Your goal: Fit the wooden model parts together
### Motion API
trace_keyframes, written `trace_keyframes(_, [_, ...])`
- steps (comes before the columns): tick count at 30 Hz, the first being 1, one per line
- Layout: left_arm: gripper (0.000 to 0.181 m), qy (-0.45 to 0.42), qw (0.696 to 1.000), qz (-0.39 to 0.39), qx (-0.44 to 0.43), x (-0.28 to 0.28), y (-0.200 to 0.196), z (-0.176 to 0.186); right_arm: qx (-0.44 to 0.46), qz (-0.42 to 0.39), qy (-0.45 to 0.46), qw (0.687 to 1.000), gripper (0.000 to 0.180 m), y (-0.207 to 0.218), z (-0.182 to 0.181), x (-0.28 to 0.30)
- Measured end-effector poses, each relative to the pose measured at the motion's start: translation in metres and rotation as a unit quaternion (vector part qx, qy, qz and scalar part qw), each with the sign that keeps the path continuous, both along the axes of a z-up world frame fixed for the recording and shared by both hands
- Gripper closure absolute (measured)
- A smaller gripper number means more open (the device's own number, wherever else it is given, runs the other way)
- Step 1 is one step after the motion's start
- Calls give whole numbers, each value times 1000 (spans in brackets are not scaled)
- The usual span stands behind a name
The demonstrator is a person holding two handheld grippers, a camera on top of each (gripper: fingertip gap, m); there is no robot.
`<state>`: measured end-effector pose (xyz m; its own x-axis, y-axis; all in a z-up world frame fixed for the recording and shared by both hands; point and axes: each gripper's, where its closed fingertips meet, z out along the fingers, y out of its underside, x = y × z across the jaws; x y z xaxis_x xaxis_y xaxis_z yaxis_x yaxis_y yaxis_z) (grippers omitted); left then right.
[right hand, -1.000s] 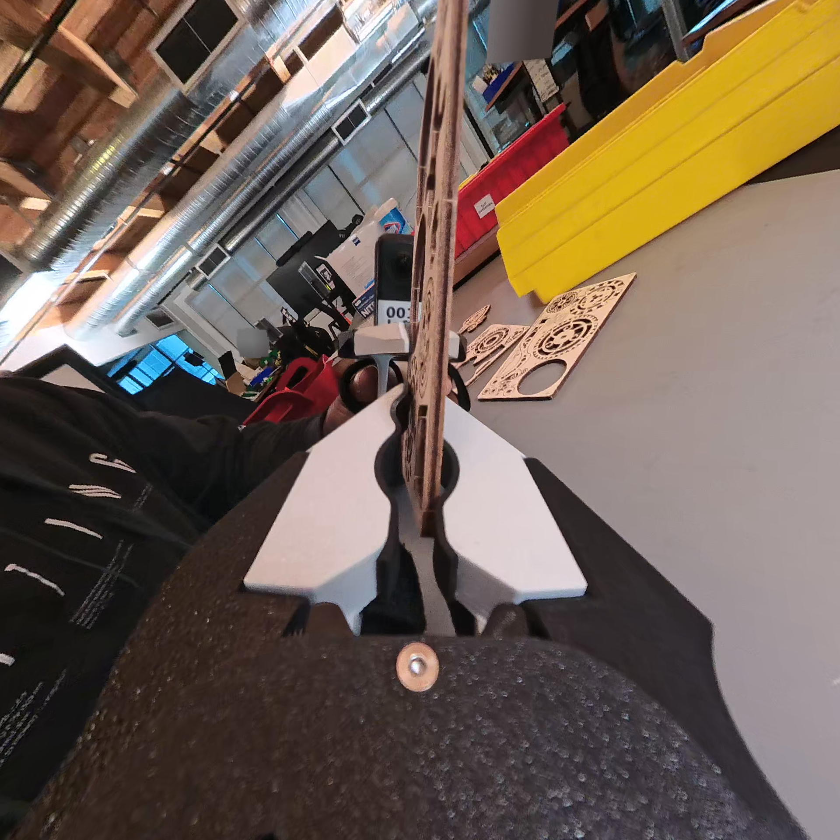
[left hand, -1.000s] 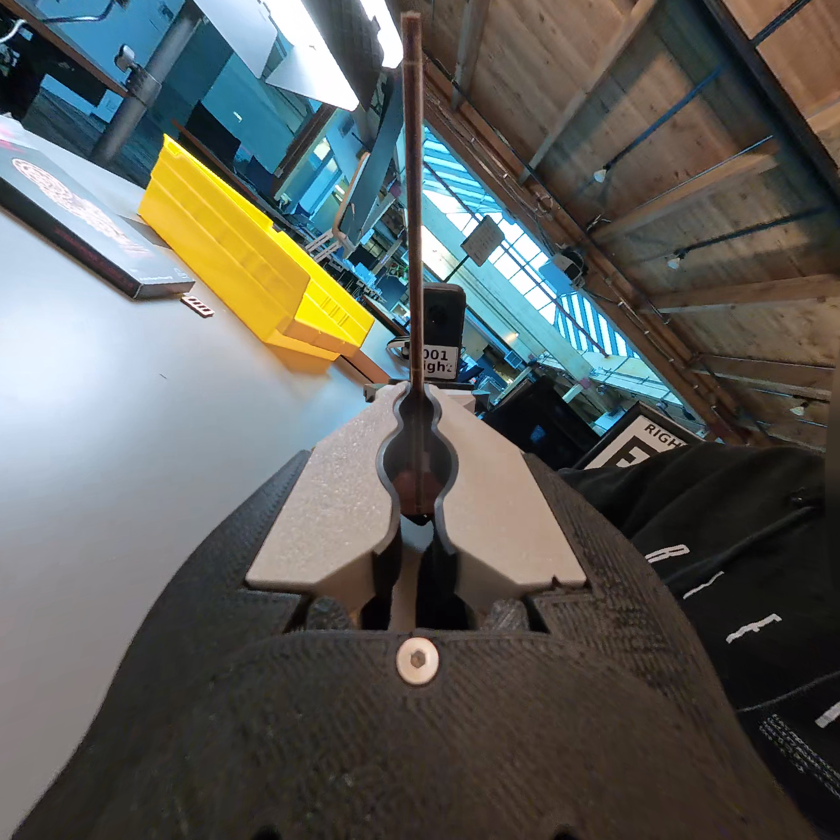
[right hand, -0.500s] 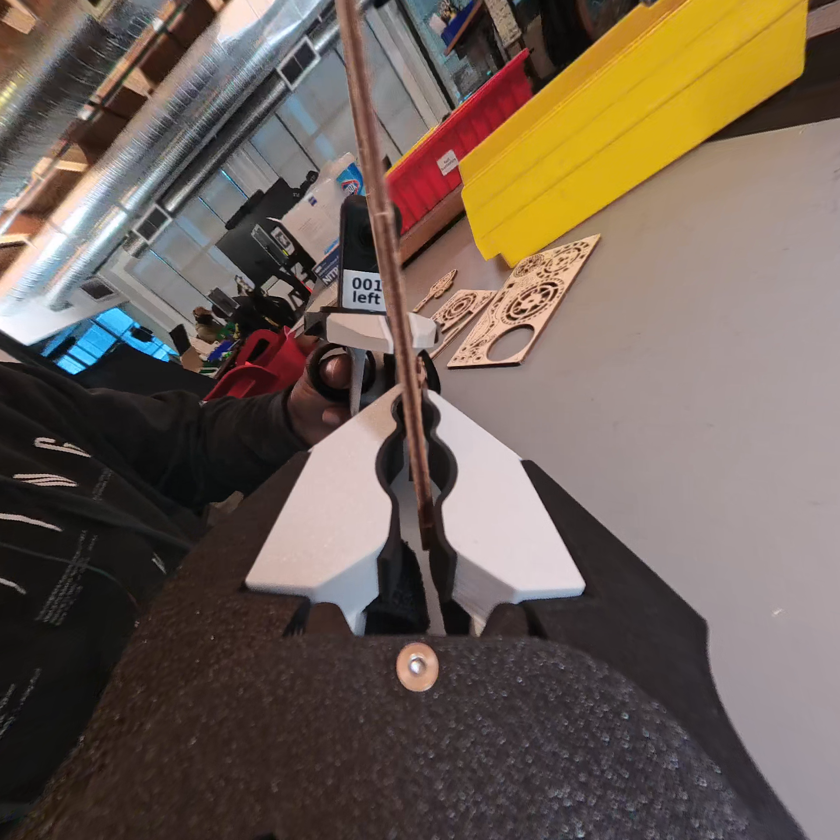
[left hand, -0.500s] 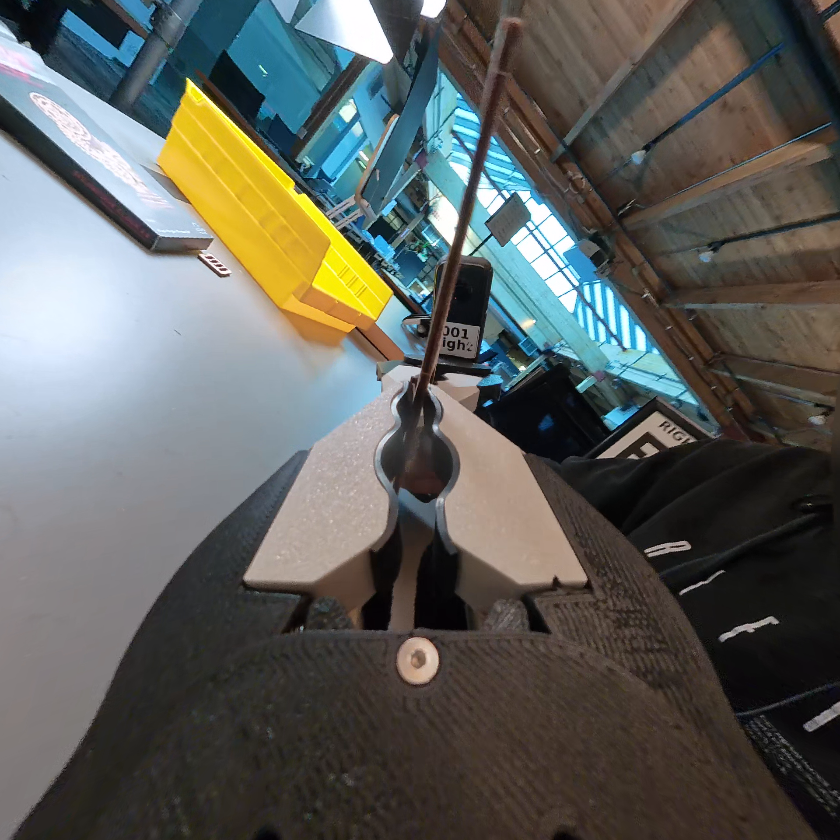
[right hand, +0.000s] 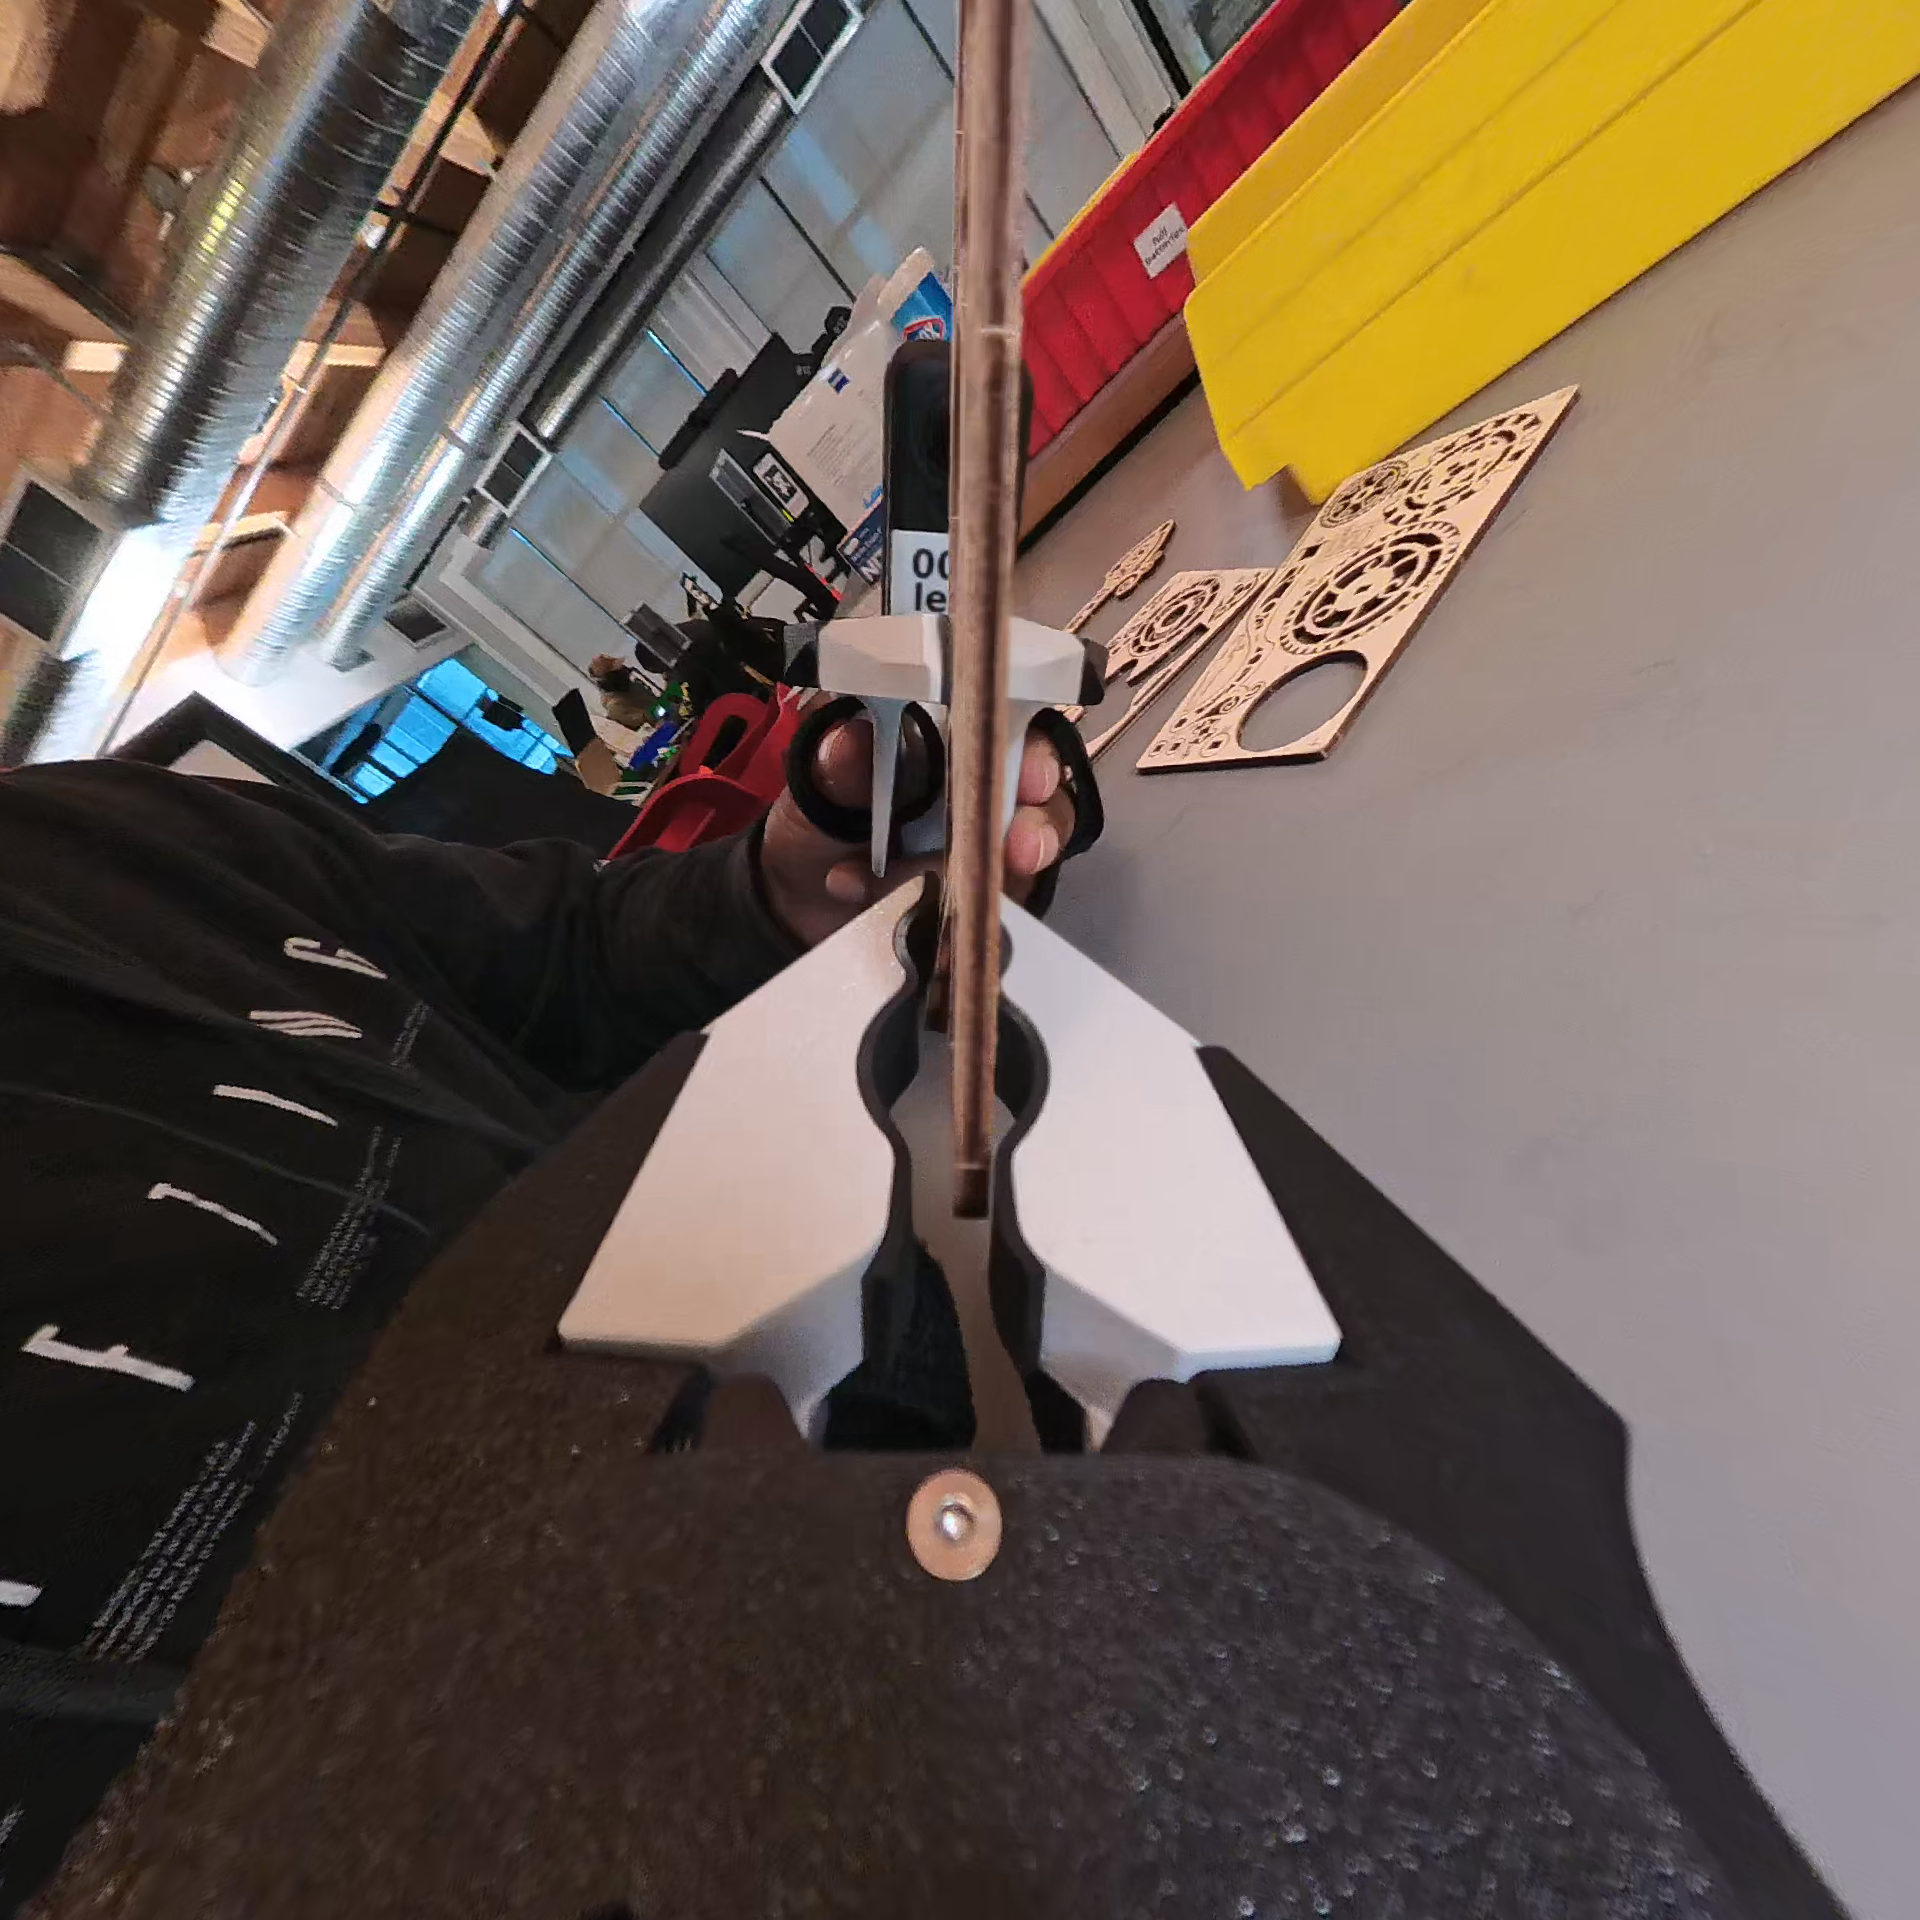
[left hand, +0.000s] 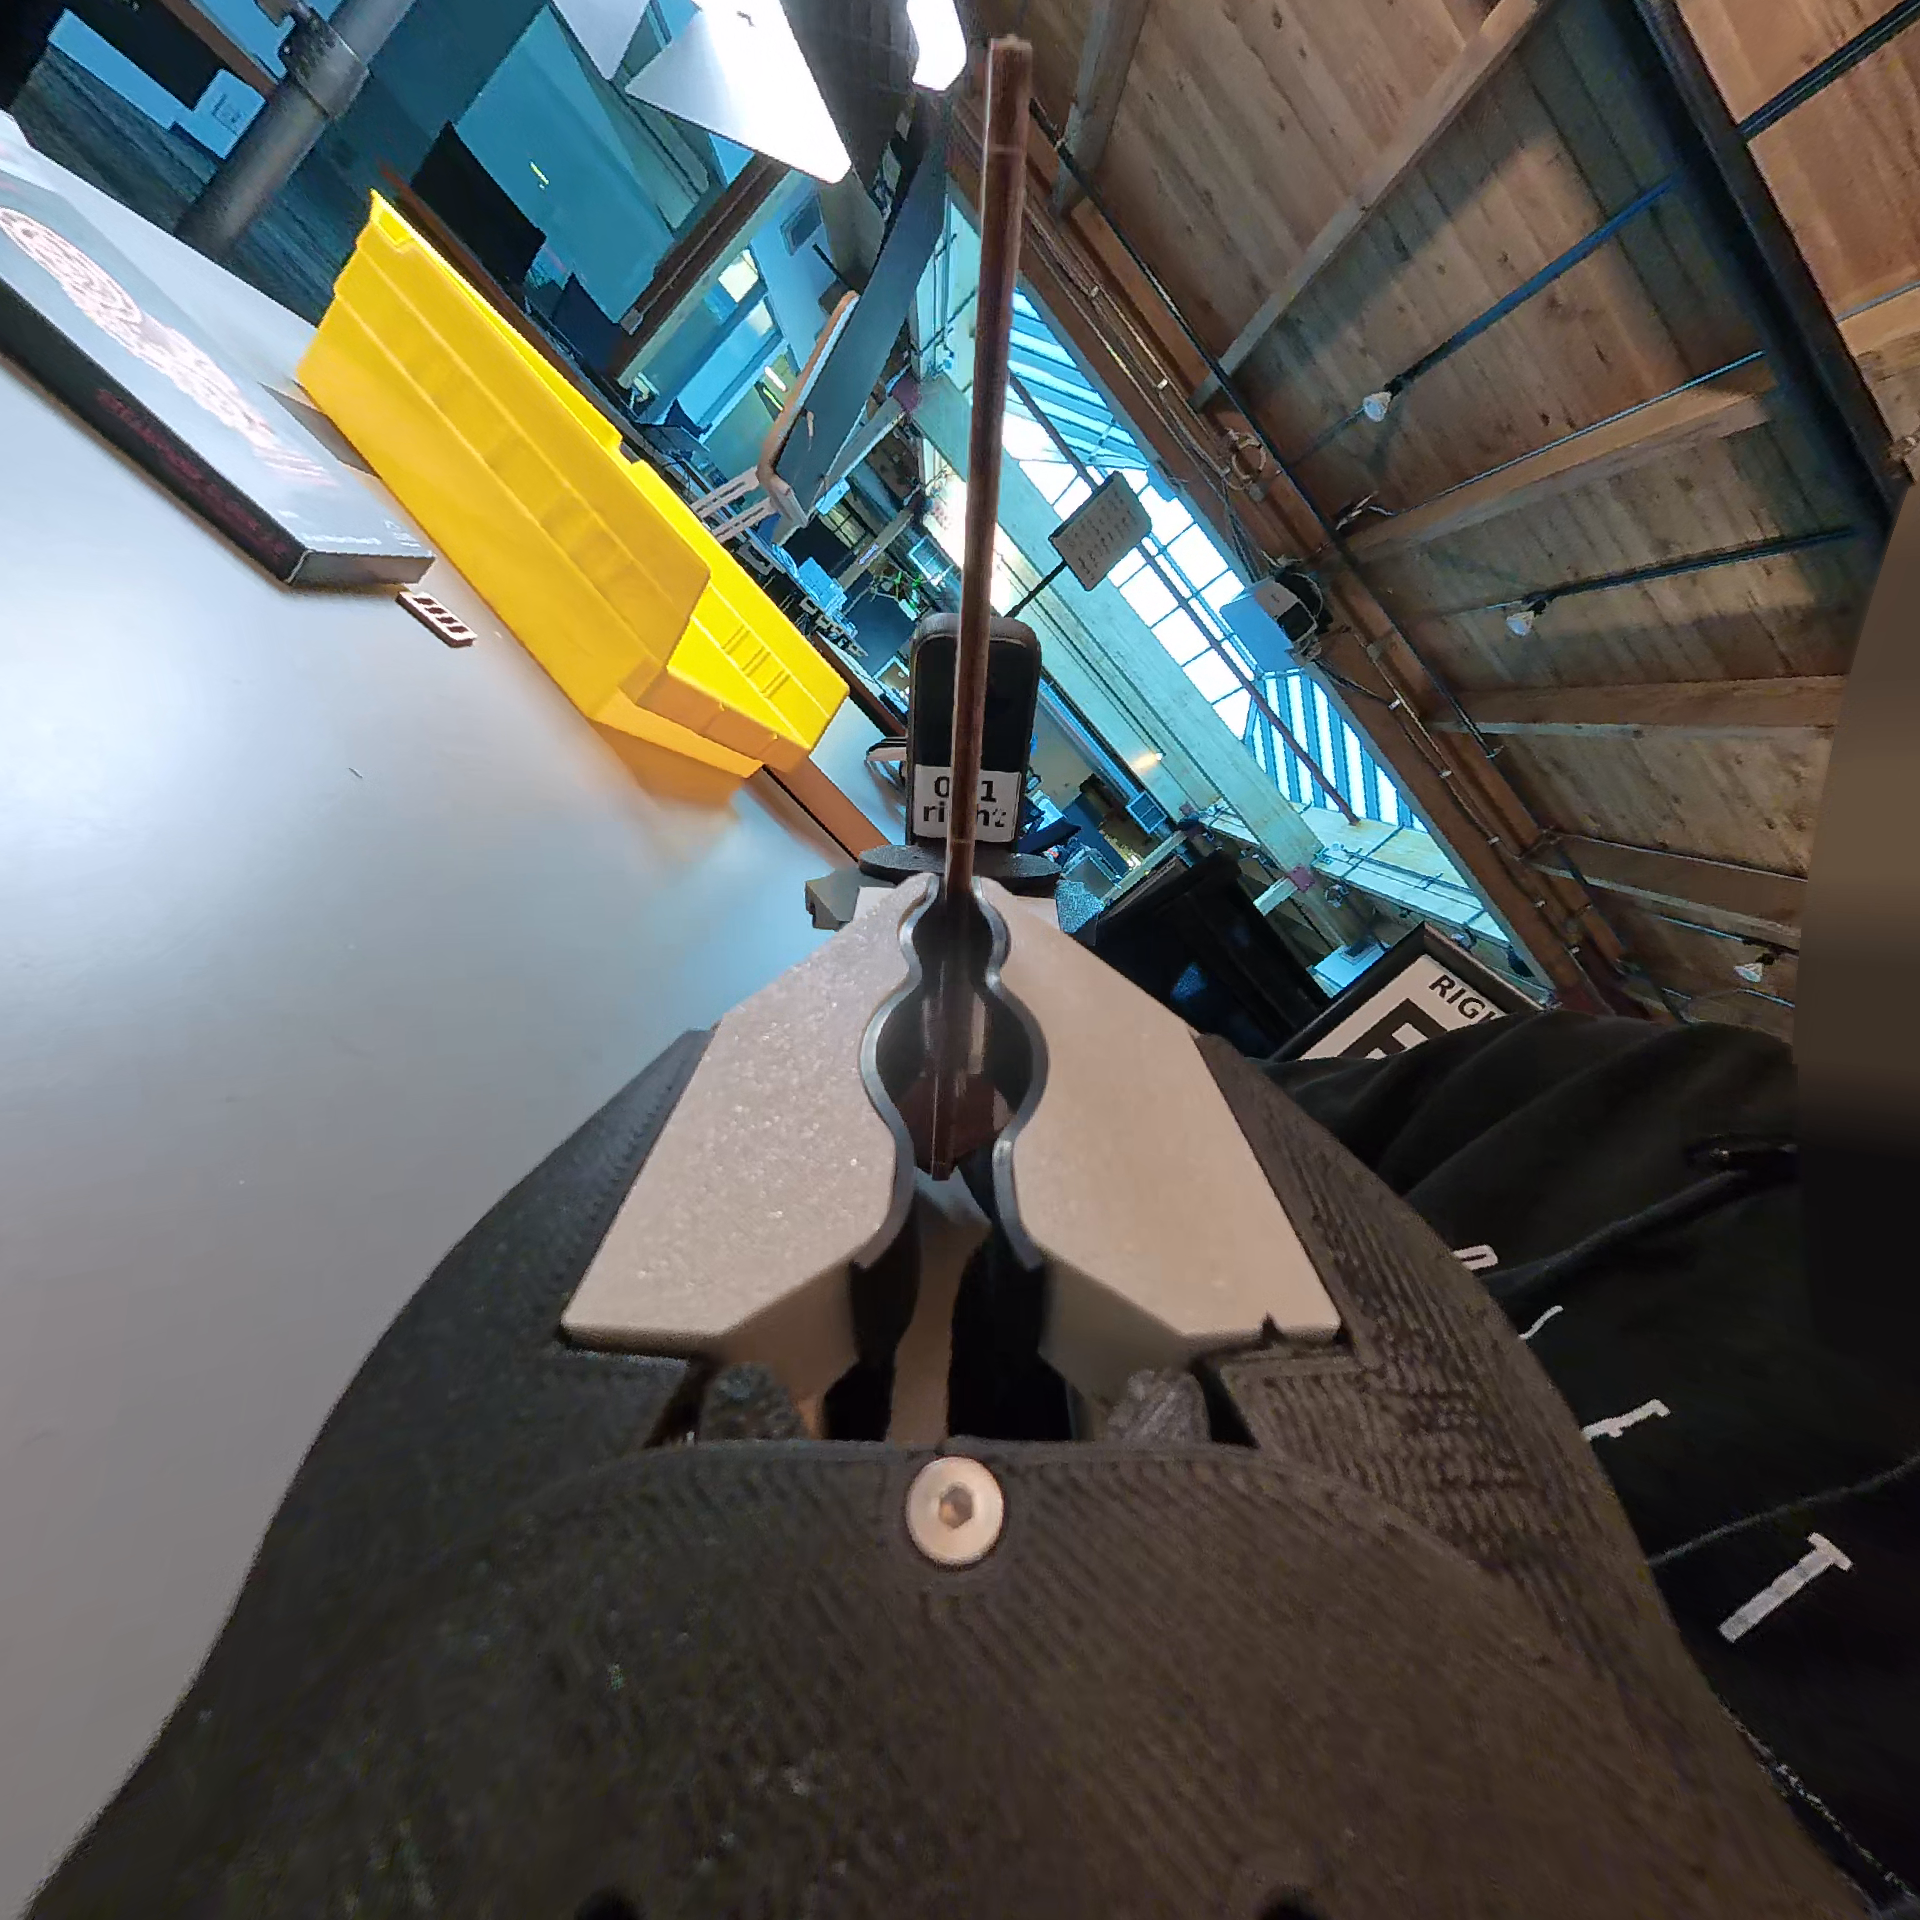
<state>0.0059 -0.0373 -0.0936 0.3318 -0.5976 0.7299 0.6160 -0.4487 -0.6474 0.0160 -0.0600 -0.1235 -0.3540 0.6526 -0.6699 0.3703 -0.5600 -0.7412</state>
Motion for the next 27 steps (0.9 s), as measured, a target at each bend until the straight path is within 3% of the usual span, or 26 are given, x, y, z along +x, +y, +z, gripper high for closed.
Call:
trace_keyframes(6, [163, -13, 999, -51, 9, 10, -9, 5, -34, -5, 50, 998, 179, 4, 20, 4])
trace_keyframes(12, [178, 84, 993, -82, 20, 34, -14, -7, -62, -12, 65, 996, 178, 12, 29, 8])
trace_keyframes(17, [179, 98, 991, -94, -8, 34, -16, -17, 8, -18, 52, 998, 179, 10, 20, 7])
trace_keyframes(27, [178, 124, 988, -77, -51, 31, -10, -29, 37, -32, 18, 999, 179, 16, 6, 5])
